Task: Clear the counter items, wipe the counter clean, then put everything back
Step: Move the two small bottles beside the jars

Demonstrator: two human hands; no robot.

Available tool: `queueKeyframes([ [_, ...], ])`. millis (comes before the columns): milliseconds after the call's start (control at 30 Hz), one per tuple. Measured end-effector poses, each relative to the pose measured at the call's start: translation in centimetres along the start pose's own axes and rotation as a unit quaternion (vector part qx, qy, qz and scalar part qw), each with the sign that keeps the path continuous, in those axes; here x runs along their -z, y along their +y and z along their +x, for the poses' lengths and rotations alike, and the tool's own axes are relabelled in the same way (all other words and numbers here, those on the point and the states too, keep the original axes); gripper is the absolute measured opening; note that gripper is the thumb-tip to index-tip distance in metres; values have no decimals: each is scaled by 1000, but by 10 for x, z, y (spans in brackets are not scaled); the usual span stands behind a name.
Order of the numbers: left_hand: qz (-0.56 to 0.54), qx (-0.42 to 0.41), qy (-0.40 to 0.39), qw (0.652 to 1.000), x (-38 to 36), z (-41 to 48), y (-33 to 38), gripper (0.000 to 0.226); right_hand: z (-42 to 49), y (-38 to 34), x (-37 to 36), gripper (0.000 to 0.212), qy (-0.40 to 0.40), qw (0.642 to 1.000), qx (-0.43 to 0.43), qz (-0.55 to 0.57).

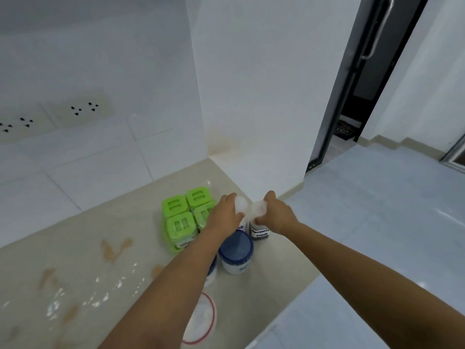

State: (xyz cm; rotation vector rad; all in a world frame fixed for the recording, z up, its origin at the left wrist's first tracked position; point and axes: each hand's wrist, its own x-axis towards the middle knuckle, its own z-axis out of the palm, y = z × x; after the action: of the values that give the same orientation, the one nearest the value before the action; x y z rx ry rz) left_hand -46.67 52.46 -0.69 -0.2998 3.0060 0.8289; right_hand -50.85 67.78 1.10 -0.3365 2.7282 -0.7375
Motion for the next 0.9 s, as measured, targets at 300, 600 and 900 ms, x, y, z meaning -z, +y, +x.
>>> queueKeyframes([
  [300, 123, -31, 44, 991, 4, -23, -16, 62, -11, -13, 4, 82, -14, 1000, 27, -1],
  [600, 125, 69, 120, 982, 52, -119, -110, 55, -81, -104, -23, 66, 40, 983, 157, 83],
  [900, 166, 213, 90, 959, 68, -295, -248, 64, -172, -201, -166, 71, -73, 939, 328, -74],
])
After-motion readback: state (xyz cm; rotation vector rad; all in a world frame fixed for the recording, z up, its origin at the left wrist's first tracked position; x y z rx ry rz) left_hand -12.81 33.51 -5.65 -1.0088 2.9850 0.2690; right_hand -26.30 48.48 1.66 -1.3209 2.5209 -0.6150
